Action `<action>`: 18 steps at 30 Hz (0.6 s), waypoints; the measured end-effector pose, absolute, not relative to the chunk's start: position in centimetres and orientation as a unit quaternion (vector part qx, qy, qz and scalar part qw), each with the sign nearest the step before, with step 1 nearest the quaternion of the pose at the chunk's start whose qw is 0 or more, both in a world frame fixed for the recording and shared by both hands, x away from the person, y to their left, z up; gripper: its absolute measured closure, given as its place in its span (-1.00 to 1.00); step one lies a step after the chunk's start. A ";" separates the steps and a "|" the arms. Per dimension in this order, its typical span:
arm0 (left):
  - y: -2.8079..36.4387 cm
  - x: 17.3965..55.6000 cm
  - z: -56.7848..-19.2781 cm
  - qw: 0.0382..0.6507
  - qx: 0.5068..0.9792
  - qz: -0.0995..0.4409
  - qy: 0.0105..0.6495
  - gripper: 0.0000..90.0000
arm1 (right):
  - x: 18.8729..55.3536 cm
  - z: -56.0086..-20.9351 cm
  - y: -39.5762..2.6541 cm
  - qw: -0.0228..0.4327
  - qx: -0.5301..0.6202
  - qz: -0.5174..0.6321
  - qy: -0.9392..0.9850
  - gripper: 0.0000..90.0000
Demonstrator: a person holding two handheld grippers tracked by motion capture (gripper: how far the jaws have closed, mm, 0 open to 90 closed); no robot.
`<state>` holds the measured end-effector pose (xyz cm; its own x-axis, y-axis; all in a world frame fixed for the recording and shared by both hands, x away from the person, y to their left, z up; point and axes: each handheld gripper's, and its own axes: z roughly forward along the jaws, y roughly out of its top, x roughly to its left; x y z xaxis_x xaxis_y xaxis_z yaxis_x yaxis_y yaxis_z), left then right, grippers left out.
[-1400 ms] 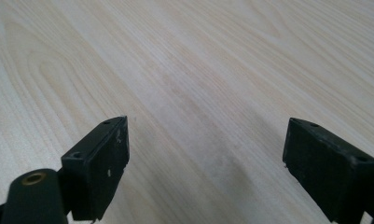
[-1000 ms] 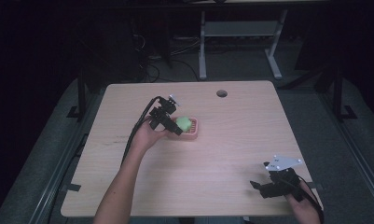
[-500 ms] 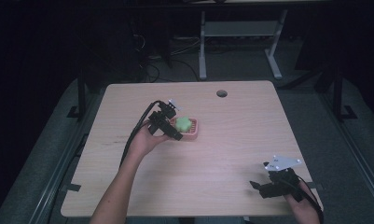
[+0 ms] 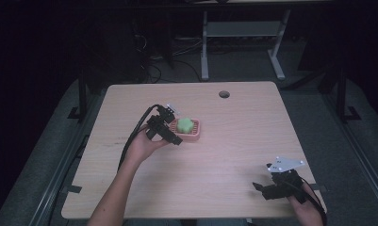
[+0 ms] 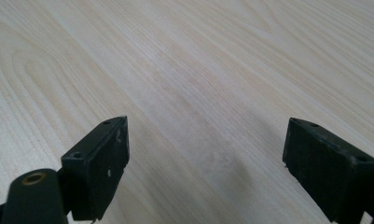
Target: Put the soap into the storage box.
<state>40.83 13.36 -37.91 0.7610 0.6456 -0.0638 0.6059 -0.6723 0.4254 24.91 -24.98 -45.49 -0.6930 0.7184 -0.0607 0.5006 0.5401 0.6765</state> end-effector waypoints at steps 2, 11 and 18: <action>13.4 40.6 -38.0 0.213 0.915 0.047 0.339 -0.56 | 25.0 -45.5 -25.0 0.170 0.350 0.324 0.862 -0.69; 14.0 39.6 -38.3 0.218 0.914 0.046 0.338 -0.56 | 25.0 -45.6 -24.8 0.171 0.349 0.323 0.863 -0.69; 14.7 38.6 -38.5 0.220 0.915 0.045 0.335 -0.55 | 25.0 -45.5 -24.8 0.169 0.354 0.322 0.862 -0.69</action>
<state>38.60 14.65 -38.50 0.7709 0.6336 -0.0655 0.5939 -0.6779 0.4333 24.99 -24.83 -45.53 -0.6919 0.7191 -0.0644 0.5011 0.5426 0.6741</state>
